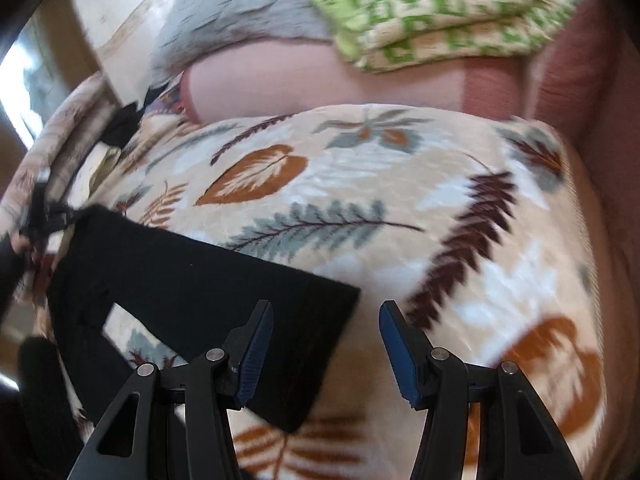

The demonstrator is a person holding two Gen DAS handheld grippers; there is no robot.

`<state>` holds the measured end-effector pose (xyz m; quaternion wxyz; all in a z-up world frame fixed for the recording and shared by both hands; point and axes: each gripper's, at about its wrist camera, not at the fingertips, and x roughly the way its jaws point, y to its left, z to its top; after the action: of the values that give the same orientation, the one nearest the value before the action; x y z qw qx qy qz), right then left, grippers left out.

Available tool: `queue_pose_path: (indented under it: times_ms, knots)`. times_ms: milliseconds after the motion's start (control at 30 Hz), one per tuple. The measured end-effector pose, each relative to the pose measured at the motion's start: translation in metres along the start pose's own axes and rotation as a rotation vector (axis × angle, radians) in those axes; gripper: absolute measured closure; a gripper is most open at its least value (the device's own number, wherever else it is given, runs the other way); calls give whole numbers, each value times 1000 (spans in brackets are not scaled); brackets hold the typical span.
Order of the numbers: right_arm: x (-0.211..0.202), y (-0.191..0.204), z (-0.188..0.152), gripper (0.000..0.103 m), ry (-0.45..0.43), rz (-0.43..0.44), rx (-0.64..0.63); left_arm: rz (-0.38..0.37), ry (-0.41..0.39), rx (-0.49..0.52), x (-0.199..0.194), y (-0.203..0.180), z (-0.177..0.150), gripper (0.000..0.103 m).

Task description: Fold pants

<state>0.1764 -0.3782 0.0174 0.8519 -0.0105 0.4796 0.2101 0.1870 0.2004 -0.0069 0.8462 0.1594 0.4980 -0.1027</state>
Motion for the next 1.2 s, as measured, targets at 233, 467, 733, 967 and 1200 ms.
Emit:
queue_pose_path:
  times_ms: [233,467,733,967,1200]
  knots:
    - [49,-15,8,50,60,39,14,33,-12,-38,-3,-3,0,96]
    - [46,-8,8,98,23,30,-62,51,-9,-49,-3,-5,2,96]
    - [-19,40,-10,99,-47,-44,-289,73,-86,27,-47,-17,-17,97]
    - [-74,99,-71,99,-47,-56,-437,76,-97,113,-85,-42,-82,98]
    - [-90,126,-156,99,36,-104,-500,12,-9,106,-89,-49,-168,98]
